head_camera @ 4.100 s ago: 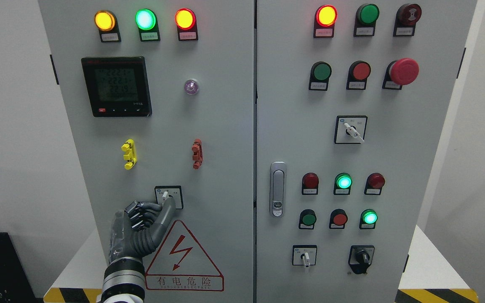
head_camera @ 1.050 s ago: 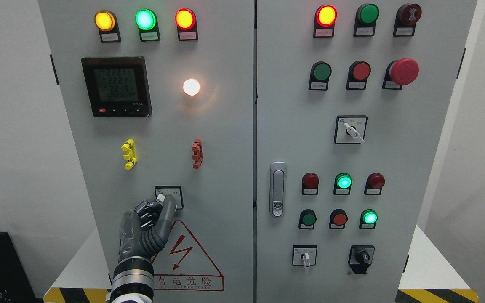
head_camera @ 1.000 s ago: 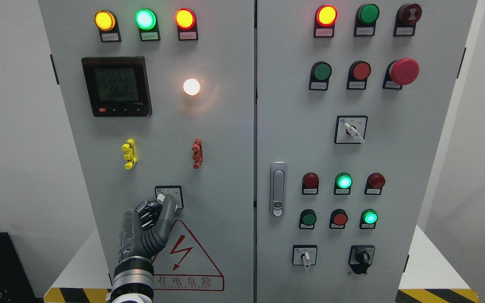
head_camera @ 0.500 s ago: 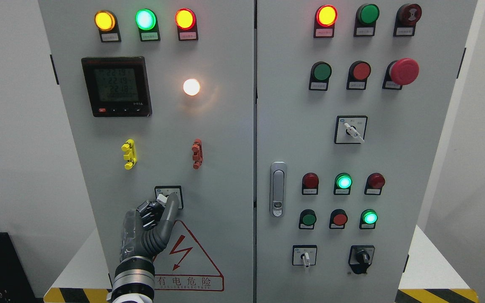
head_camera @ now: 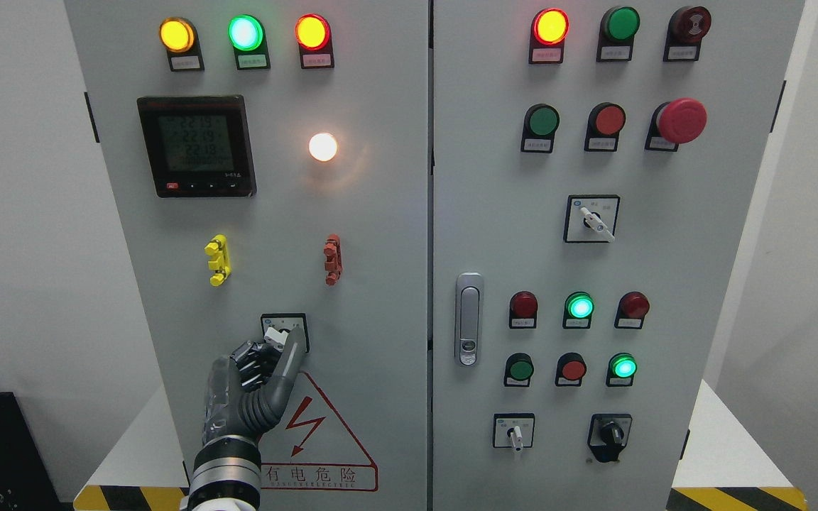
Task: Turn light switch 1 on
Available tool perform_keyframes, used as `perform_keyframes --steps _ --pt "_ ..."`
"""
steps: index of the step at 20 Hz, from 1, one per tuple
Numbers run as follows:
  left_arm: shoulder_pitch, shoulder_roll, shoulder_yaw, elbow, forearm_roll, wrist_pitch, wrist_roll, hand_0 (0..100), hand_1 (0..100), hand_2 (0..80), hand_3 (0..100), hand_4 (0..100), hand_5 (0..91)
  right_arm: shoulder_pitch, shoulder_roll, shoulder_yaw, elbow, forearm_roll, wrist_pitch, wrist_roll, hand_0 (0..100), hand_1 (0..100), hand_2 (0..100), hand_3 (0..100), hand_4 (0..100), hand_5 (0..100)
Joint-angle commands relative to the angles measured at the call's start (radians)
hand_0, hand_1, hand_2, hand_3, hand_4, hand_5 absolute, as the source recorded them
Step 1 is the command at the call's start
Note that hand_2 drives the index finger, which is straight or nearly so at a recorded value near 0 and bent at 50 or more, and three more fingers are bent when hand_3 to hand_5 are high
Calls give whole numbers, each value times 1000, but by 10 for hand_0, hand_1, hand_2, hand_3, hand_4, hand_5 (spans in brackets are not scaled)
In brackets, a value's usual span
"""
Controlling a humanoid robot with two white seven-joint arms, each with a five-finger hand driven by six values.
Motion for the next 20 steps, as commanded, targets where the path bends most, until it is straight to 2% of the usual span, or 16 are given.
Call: perform_keyframes --steps 1,5,10,13,15,17,18,20 --pt "33 5 0 -28 2 -6 -2 146 451 595 864 905 705 0 0 0 0 -25 0 0 0 0 0 0 0 0" --pt "76 8 -2 -74 2 -22 -3 146 447 598 870 907 704 0 0 0 0 -25 0 0 0 0 0 0 0 0" --pt "206 26 -13 -101 -1 -183 -2 144 445 605 881 918 717 0 0 0 0 -25 0 0 0 0 0 0 0 0" --pt "352 45 -3 -101 -7 -382 -2 137 438 605 889 943 740 0 0 0 0 -25 -1 0 0 0 0 0 0 0" --pt "493 65 6 -85 2 -557 -3 135 427 576 897 958 759 0 0 0 0 -25 0 0 0 0 0 0 0 0" --pt "626 97 7 -30 27 -736 -3 135 392 554 891 961 770 0 0 0 0 -25 0 0 0 0 0 0 0 0" --pt "680 117 7 14 45 -816 -3 135 337 546 886 947 766 0 0 0 0 -25 0 0 0 0 0 0 0 0" --pt "753 155 1 146 91 -881 -8 143 283 516 877 923 747 0 0 0 0 -25 -1 0 0 0 0 0 0 0"
